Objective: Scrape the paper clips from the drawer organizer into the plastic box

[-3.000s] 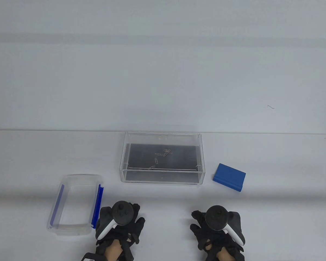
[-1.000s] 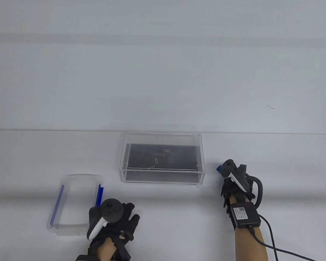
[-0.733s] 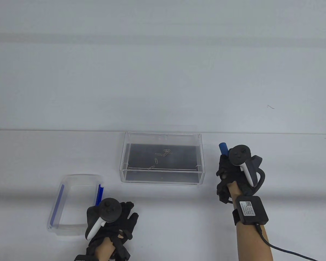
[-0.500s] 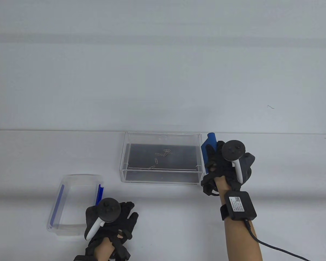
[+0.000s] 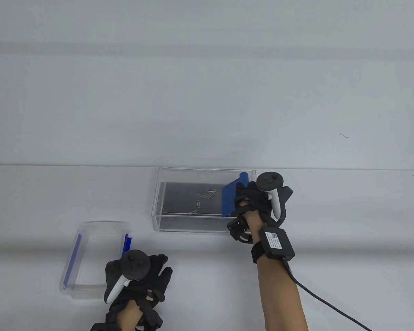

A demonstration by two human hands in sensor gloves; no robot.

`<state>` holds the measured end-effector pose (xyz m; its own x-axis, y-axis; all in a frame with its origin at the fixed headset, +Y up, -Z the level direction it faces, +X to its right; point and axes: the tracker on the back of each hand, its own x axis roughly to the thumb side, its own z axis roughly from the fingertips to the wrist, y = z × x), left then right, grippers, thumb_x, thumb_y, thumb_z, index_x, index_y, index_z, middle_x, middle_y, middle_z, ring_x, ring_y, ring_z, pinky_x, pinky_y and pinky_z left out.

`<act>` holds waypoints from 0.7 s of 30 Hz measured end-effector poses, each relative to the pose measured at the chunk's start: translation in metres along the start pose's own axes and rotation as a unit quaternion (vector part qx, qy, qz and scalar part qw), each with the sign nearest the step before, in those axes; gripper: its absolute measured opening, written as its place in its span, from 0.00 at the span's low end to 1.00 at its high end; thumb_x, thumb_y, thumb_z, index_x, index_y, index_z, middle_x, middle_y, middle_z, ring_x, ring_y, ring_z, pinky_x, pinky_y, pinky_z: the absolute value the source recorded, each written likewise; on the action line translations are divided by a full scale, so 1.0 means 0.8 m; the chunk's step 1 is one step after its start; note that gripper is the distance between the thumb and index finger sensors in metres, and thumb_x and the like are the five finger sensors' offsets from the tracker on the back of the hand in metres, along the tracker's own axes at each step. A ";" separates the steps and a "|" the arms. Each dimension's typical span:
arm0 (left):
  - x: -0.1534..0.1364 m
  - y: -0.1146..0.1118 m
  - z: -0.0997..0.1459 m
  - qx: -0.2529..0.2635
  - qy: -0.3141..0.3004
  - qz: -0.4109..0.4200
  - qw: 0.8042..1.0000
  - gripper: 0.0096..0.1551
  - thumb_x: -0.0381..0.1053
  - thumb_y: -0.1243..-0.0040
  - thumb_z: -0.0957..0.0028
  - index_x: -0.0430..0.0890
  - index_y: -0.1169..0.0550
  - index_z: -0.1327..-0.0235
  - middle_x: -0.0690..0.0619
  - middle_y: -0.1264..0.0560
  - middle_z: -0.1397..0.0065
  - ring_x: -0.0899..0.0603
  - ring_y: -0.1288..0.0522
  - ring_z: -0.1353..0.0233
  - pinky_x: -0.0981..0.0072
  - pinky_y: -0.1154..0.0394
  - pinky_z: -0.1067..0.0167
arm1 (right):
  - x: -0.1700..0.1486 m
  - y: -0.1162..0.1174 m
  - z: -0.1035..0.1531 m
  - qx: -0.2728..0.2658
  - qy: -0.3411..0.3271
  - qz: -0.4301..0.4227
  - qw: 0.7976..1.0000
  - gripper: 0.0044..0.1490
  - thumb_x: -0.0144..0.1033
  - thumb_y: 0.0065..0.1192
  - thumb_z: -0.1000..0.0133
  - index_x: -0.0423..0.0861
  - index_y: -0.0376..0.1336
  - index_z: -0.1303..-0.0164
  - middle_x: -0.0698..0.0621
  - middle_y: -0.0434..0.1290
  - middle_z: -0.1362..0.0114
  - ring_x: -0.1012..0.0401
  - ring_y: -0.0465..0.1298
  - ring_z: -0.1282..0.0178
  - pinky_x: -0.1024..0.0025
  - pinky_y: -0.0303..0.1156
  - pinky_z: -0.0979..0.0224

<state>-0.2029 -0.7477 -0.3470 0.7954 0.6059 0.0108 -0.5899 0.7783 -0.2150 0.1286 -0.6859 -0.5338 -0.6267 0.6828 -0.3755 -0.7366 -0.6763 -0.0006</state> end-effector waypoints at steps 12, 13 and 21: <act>-0.007 0.004 -0.002 0.004 0.009 -0.001 1.000 0.38 0.62 0.50 0.50 0.44 0.36 0.30 0.42 0.41 0.26 0.29 0.42 0.25 0.40 0.36 0.32 | 0.061 0.026 0.028 0.039 -0.082 -0.035 0.995 0.45 0.60 0.47 0.46 0.43 0.45 0.28 0.53 0.73 0.46 0.66 0.79 0.69 0.67 0.78 0.51; -0.006 0.005 -0.001 0.005 0.007 0.000 1.000 0.38 0.62 0.50 0.50 0.44 0.36 0.30 0.42 0.41 0.26 0.29 0.42 0.25 0.40 0.36 0.32 | 0.067 0.039 0.031 0.053 -0.088 -0.037 0.994 0.45 0.60 0.46 0.46 0.43 0.45 0.28 0.53 0.73 0.46 0.66 0.79 0.70 0.68 0.78 0.52; -0.005 0.004 -0.001 0.003 0.002 -0.001 1.000 0.38 0.62 0.50 0.50 0.44 0.35 0.30 0.42 0.41 0.26 0.29 0.42 0.25 0.40 0.36 0.32 | 0.078 0.099 0.031 0.078 -0.090 0.021 0.993 0.44 0.59 0.47 0.47 0.44 0.46 0.28 0.52 0.75 0.47 0.65 0.80 0.72 0.67 0.79 0.54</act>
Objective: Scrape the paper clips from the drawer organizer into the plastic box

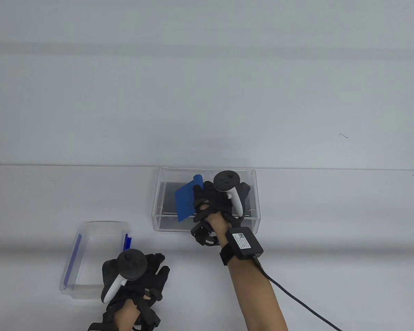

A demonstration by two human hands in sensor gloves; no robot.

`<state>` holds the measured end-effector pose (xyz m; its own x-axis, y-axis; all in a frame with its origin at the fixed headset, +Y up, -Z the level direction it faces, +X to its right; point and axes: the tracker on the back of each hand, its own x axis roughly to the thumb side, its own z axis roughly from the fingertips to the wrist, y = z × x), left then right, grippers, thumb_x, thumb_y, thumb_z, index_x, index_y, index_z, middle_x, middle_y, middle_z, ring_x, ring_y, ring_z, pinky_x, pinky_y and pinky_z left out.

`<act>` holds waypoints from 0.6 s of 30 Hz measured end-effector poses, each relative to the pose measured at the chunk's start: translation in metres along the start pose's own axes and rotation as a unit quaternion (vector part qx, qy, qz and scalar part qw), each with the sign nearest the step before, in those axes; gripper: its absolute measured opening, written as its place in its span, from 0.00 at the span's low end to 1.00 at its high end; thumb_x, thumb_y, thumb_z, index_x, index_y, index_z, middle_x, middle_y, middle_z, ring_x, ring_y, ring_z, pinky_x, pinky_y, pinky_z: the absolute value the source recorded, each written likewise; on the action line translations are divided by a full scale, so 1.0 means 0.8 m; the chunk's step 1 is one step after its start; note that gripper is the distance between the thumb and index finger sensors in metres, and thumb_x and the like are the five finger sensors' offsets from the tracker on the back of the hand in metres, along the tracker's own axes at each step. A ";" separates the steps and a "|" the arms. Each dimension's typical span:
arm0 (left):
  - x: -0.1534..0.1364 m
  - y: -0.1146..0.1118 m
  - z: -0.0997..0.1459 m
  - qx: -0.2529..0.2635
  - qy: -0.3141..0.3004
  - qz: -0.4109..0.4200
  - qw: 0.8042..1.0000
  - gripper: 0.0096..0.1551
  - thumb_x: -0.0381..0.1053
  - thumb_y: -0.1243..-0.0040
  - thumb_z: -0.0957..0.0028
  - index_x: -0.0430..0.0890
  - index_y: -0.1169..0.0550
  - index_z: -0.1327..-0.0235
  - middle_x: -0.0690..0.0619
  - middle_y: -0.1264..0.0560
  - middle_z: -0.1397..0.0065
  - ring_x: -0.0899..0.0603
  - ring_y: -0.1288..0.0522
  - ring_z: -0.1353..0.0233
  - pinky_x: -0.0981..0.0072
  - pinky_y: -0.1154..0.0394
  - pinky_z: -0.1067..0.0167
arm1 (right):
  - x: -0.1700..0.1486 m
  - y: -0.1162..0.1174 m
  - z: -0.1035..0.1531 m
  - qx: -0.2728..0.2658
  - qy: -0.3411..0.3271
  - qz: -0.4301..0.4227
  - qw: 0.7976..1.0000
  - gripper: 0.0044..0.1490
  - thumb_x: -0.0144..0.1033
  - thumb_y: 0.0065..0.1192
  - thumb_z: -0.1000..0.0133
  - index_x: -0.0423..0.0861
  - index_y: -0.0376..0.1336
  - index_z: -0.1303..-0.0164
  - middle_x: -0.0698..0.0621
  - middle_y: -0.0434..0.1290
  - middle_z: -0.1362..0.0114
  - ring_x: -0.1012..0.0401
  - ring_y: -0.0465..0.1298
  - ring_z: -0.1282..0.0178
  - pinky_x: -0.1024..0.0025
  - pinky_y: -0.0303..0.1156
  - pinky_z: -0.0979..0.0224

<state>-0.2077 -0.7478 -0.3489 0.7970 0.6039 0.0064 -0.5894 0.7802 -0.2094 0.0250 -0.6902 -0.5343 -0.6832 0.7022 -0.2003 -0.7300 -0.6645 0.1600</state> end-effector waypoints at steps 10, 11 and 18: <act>-0.005 0.003 -0.002 0.001 0.009 0.000 1.000 0.38 0.62 0.50 0.50 0.44 0.35 0.30 0.42 0.41 0.26 0.29 0.42 0.25 0.40 0.36 0.32 | -0.028 -0.047 -0.011 -0.057 0.031 0.004 0.998 0.43 0.57 0.51 0.48 0.45 0.48 0.28 0.50 0.76 0.48 0.63 0.80 0.73 0.64 0.78 0.55; -0.005 0.003 -0.002 0.001 0.009 0.000 1.000 0.38 0.62 0.50 0.50 0.44 0.35 0.30 0.42 0.41 0.26 0.28 0.42 0.25 0.40 0.36 0.32 | -0.030 -0.050 -0.012 -0.062 0.032 0.009 0.998 0.43 0.56 0.51 0.48 0.45 0.48 0.28 0.50 0.76 0.48 0.63 0.80 0.73 0.64 0.78 0.55; 0.000 0.004 -0.001 0.002 0.002 -0.005 1.000 0.38 0.62 0.50 0.50 0.44 0.35 0.30 0.42 0.41 0.26 0.29 0.42 0.25 0.40 0.36 0.32 | -0.014 -0.080 -0.004 -0.097 0.019 0.051 0.994 0.45 0.59 0.51 0.48 0.46 0.47 0.27 0.51 0.75 0.47 0.64 0.80 0.70 0.65 0.78 0.52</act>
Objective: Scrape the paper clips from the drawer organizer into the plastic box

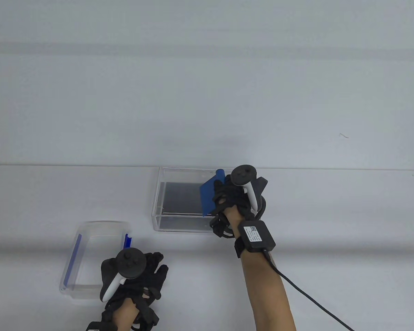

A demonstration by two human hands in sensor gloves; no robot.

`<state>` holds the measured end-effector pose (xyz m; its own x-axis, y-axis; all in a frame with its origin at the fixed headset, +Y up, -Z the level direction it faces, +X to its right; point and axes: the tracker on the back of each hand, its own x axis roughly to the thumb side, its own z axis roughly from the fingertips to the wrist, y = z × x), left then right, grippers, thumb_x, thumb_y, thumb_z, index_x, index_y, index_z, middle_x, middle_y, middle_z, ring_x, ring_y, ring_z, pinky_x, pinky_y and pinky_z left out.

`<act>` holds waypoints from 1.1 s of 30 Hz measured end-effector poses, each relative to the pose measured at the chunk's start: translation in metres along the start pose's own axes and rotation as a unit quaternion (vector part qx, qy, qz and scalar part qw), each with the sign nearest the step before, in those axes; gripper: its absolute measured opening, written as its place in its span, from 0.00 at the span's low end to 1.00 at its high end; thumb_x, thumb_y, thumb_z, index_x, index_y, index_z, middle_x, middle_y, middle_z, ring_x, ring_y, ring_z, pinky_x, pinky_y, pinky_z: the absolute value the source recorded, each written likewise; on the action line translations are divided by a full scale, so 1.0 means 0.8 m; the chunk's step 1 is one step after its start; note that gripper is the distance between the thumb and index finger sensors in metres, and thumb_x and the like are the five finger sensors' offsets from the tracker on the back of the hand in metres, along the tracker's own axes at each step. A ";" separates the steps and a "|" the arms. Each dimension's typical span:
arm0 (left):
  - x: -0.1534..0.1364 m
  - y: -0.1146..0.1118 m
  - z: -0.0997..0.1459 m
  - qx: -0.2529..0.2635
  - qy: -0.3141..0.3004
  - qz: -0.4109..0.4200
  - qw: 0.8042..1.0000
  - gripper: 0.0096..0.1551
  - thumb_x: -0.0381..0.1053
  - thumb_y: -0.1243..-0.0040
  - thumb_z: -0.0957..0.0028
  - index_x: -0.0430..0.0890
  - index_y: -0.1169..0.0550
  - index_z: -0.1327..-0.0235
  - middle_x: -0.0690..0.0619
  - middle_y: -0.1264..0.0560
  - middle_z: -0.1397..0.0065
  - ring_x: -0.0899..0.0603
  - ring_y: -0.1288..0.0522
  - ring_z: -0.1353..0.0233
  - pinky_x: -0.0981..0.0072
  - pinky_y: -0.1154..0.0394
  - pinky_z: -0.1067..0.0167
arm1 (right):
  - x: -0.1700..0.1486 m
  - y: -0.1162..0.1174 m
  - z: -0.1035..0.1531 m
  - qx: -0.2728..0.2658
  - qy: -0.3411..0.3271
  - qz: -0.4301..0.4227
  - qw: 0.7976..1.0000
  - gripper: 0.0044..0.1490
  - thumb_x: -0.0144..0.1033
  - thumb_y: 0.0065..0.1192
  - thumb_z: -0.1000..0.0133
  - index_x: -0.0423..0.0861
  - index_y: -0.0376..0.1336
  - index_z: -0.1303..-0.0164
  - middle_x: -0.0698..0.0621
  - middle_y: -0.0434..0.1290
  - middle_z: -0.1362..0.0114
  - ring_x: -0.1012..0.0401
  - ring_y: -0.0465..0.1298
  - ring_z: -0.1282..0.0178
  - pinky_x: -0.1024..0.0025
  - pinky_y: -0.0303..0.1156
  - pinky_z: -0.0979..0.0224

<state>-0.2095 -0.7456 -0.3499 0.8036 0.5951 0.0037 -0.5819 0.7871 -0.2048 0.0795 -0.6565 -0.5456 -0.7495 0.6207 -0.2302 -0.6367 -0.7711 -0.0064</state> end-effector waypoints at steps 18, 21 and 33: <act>0.001 0.001 0.001 -0.004 0.002 -0.006 1.000 0.38 0.62 0.50 0.50 0.44 0.35 0.30 0.42 0.41 0.26 0.29 0.42 0.25 0.40 0.36 0.32 | 0.036 0.028 0.003 0.017 -0.107 0.215 0.971 0.40 0.41 0.64 0.50 0.70 0.48 0.33 0.64 0.60 0.23 0.53 0.58 0.20 0.49 0.52 0.17; 0.002 0.002 0.002 -0.001 0.001 -0.005 1.000 0.38 0.62 0.50 0.50 0.44 0.35 0.30 0.42 0.41 0.26 0.29 0.42 0.25 0.40 0.36 0.32 | 0.038 0.033 0.015 0.015 -0.138 0.270 0.953 0.40 0.41 0.64 0.52 0.70 0.49 0.33 0.64 0.61 0.24 0.53 0.59 0.21 0.49 0.53 0.17; 0.007 0.004 0.010 -0.002 -0.009 -0.003 1.000 0.38 0.62 0.50 0.50 0.44 0.36 0.29 0.42 0.41 0.25 0.28 0.42 0.25 0.40 0.36 0.32 | 0.031 0.014 0.070 0.052 -0.159 0.306 0.937 0.40 0.40 0.62 0.53 0.67 0.48 0.33 0.60 0.63 0.26 0.52 0.63 0.25 0.49 0.56 0.20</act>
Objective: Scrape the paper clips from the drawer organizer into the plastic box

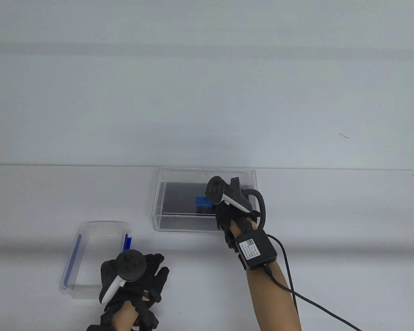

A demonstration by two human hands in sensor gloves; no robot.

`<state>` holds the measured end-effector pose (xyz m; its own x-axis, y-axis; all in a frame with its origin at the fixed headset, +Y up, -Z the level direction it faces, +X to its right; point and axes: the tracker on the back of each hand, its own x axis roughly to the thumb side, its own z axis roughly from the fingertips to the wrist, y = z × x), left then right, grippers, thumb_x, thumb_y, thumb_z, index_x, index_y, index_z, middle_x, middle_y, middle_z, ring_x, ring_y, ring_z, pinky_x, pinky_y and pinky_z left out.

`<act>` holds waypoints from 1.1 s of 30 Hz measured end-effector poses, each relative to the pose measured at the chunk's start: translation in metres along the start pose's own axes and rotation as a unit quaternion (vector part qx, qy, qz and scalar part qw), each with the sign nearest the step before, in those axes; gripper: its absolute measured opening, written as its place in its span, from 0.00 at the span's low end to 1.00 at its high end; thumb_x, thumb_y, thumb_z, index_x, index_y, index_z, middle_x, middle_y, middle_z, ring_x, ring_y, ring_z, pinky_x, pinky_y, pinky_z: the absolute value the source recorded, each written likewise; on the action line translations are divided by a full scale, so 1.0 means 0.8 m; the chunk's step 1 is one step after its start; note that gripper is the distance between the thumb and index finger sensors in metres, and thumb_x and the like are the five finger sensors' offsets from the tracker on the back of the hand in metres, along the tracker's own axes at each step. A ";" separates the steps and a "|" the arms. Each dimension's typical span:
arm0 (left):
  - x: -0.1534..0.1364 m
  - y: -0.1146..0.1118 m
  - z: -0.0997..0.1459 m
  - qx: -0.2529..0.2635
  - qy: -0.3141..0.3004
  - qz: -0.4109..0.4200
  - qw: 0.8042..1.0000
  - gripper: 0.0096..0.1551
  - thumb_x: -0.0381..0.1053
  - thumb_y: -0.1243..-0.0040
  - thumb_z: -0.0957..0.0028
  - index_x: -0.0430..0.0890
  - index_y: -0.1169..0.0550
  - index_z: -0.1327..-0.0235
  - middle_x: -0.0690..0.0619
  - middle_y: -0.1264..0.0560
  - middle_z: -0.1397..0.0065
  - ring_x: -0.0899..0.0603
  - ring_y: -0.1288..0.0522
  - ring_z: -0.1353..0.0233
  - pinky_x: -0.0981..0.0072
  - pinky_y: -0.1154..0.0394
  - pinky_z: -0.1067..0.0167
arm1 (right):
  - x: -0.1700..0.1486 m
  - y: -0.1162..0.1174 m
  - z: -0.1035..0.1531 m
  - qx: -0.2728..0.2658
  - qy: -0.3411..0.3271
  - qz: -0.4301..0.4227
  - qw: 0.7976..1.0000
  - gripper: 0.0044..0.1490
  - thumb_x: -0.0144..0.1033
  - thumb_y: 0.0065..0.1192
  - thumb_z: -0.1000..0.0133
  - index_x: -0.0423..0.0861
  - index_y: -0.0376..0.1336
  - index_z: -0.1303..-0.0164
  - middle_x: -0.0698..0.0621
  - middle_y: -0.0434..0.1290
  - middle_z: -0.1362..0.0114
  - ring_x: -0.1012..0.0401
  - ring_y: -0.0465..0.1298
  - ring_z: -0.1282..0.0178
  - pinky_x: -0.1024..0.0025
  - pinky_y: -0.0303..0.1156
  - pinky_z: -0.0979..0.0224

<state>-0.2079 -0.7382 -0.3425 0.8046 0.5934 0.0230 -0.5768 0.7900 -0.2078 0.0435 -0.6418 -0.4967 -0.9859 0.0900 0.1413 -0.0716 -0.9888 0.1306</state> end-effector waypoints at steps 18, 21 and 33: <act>0.002 -0.007 -0.004 -0.002 -0.012 0.009 1.000 0.38 0.62 0.50 0.50 0.44 0.35 0.30 0.42 0.41 0.26 0.28 0.42 0.25 0.40 0.36 0.32 | -0.046 -0.009 0.087 -0.138 0.009 -0.152 0.979 0.45 0.37 0.61 0.51 0.52 0.42 0.28 0.50 0.62 0.30 0.52 0.68 0.34 0.50 0.61 0.26; 0.004 -0.011 -0.006 -0.006 -0.015 0.006 1.000 0.38 0.62 0.50 0.50 0.44 0.35 0.30 0.42 0.41 0.26 0.29 0.42 0.25 0.40 0.36 0.32 | -0.068 -0.003 0.115 -0.162 0.031 -0.191 0.968 0.46 0.38 0.62 0.51 0.50 0.42 0.28 0.50 0.63 0.31 0.52 0.69 0.37 0.51 0.62 0.27; 0.007 -0.017 -0.009 -0.003 -0.023 -0.002 1.000 0.37 0.61 0.50 0.50 0.44 0.35 0.30 0.42 0.41 0.26 0.29 0.42 0.25 0.40 0.36 0.32 | -0.140 0.068 0.215 -0.172 0.137 -0.357 0.908 0.45 0.44 0.59 0.50 0.48 0.42 0.28 0.50 0.66 0.35 0.54 0.73 0.43 0.54 0.68 0.33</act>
<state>-0.1945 -0.7466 -0.3467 0.7992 0.5973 0.0677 -0.5733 0.7912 -0.2128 0.1765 -0.6849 -0.3366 -0.6670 0.7361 -0.1149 -0.7036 -0.6731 -0.2276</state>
